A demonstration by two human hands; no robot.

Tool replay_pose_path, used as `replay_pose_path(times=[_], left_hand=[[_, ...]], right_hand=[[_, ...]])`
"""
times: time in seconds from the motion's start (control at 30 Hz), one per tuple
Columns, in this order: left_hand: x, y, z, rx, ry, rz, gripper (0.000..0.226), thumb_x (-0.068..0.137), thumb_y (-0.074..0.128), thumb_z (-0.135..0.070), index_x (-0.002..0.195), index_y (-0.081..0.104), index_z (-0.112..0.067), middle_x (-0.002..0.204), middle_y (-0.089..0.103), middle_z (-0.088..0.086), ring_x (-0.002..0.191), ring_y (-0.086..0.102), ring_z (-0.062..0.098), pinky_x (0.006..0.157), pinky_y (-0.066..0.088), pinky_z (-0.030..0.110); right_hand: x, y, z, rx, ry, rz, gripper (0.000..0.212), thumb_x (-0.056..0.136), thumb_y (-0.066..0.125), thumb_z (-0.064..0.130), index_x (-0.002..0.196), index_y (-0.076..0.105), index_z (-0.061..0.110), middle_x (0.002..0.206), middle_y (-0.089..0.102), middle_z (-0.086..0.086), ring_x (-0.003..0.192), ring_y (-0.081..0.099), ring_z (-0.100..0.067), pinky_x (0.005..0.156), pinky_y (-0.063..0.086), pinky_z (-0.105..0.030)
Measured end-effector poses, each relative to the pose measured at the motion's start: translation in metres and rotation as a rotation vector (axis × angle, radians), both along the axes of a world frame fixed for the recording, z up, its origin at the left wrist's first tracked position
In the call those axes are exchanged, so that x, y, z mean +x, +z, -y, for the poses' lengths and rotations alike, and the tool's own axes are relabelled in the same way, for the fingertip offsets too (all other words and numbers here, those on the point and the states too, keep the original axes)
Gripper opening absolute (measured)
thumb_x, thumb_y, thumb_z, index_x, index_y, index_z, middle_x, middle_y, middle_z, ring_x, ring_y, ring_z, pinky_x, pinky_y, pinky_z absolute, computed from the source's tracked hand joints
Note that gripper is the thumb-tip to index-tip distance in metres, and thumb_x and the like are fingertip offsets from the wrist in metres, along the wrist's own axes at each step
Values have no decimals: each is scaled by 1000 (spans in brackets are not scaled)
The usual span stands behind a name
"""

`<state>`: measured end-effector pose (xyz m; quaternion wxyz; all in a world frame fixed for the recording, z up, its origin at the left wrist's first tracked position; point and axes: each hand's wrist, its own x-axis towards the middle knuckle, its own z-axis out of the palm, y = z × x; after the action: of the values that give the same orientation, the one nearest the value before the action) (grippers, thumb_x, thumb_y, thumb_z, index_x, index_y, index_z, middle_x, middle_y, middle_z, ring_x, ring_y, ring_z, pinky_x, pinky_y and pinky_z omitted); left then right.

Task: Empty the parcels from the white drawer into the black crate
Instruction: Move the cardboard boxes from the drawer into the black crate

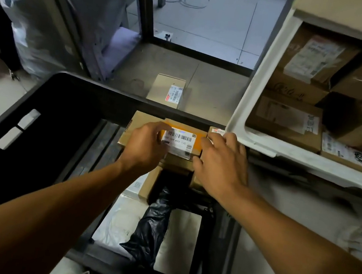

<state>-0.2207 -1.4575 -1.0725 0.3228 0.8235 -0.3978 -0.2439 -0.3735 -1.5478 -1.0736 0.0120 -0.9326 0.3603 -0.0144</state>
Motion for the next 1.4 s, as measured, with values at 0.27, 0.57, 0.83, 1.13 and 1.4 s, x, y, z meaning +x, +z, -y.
replay_pose_path(times=[0.27, 0.57, 0.83, 1.13, 1.4], left_hand=[[-8, -1, 17, 56, -51, 216, 38, 89, 69, -11, 125, 60, -18, 127, 60, 6, 118, 58, 24, 92, 52, 29], [-64, 60, 16, 73, -304, 504, 49, 93, 66, -19, 140, 52, -20, 154, 40, 5, 141, 39, 26, 109, 41, 39], [-143, 78, 72, -4, -463, 506, 51, 95, 61, -22, 144, 49, -21, 151, 44, 5, 138, 42, 27, 108, 41, 37], [-173, 67, 156, 261, -386, 619, 47, 96, 52, -47, 138, 43, -29, 125, 55, 0, 108, 57, 25, 79, 49, 38], [-159, 57, 207, 263, -320, 393, 10, 101, 48, -21, 102, 57, -18, 86, 58, -1, 61, 47, 8, 58, 39, 22]], right_hand=[[-23, 13, 3, 169, 52, 84, 52, 94, 55, 31, 145, 50, 17, 144, 49, -3, 132, 37, -27, 105, 43, -45], [-119, 54, 26, 140, -111, 130, 49, 95, 57, 32, 142, 52, 17, 146, 47, -3, 135, 37, -26, 107, 41, -42], [-193, 70, 75, 232, -356, 98, 55, 99, 55, 39, 148, 42, 16, 151, 42, -8, 138, 37, -30, 110, 39, -43], [-186, 41, 154, 369, -457, 214, 50, 99, 56, 40, 141, 47, 14, 140, 54, -14, 127, 50, -36, 102, 45, -44], [-173, 16, 188, 376, -513, 241, 46, 97, 56, 36, 134, 52, 10, 133, 58, -16, 121, 56, -37, 91, 46, -39]])
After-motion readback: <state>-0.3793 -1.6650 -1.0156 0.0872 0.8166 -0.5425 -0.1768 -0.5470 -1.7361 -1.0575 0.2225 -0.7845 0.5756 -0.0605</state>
